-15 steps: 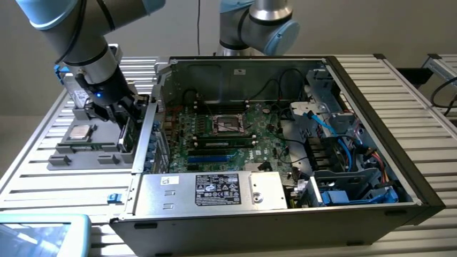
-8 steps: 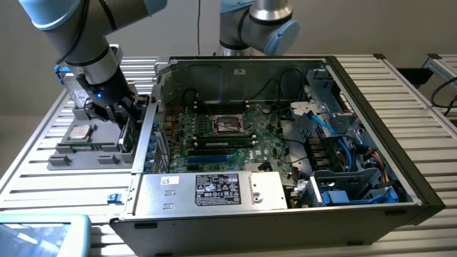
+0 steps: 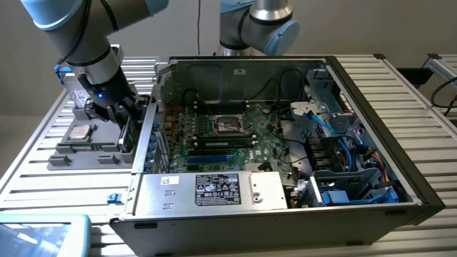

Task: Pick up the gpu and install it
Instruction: 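Pick up the gpu and move the gpu toward the slot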

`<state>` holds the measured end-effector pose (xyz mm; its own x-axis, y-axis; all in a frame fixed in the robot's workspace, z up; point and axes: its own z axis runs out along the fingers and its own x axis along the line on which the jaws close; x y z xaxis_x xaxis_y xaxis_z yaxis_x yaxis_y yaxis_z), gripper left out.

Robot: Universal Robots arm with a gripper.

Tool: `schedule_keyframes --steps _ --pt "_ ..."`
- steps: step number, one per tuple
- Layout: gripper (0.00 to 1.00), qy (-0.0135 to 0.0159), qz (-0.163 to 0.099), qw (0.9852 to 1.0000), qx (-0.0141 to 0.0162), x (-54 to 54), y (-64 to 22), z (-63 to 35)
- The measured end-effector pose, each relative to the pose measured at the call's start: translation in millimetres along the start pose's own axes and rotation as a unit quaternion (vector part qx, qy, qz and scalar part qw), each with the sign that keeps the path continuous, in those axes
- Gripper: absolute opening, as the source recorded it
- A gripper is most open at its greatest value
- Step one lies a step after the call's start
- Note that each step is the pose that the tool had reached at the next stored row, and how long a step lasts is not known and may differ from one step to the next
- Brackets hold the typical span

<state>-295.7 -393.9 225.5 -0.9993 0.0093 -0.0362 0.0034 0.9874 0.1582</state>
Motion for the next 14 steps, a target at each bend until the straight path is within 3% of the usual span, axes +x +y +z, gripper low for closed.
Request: schedule_keyframes --steps 12,14 --pt "0.44 0.0 0.0 1.0 0.0014 -1.0 0.0 0.4" --pt "0.35 0.0001 0.0 1.0 0.0017 -1.0 0.0 0.4"
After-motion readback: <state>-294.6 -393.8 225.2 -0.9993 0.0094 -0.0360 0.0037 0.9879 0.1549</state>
